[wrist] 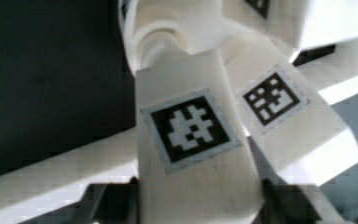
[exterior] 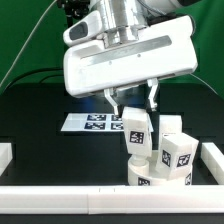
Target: Assemble stool
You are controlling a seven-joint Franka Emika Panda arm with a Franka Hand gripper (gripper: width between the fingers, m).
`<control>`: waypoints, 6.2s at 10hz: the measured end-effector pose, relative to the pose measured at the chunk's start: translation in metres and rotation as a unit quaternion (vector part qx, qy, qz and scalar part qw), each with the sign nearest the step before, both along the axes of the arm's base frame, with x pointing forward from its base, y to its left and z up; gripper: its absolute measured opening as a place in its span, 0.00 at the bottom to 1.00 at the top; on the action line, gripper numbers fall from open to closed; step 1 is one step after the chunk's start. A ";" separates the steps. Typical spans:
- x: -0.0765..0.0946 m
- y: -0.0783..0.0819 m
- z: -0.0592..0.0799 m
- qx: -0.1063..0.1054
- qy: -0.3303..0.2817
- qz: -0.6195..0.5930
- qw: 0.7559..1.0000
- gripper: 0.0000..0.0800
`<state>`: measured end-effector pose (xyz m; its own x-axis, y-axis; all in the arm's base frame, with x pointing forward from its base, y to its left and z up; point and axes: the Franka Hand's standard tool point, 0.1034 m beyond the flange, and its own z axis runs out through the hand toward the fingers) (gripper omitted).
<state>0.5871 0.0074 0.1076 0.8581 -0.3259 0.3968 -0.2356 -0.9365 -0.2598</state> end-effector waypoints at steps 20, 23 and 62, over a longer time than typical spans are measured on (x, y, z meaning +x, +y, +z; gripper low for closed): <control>0.004 0.006 0.009 0.019 0.022 -0.004 1.000 0.81; 0.002 0.016 0.015 0.008 0.031 0.026 0.999 0.81; 0.028 -0.019 0.005 -0.204 0.085 0.716 0.663 0.81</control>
Offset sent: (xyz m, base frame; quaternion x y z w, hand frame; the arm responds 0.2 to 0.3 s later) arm 0.0010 -0.0001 -0.0158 -0.0039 0.0339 0.0052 0.9994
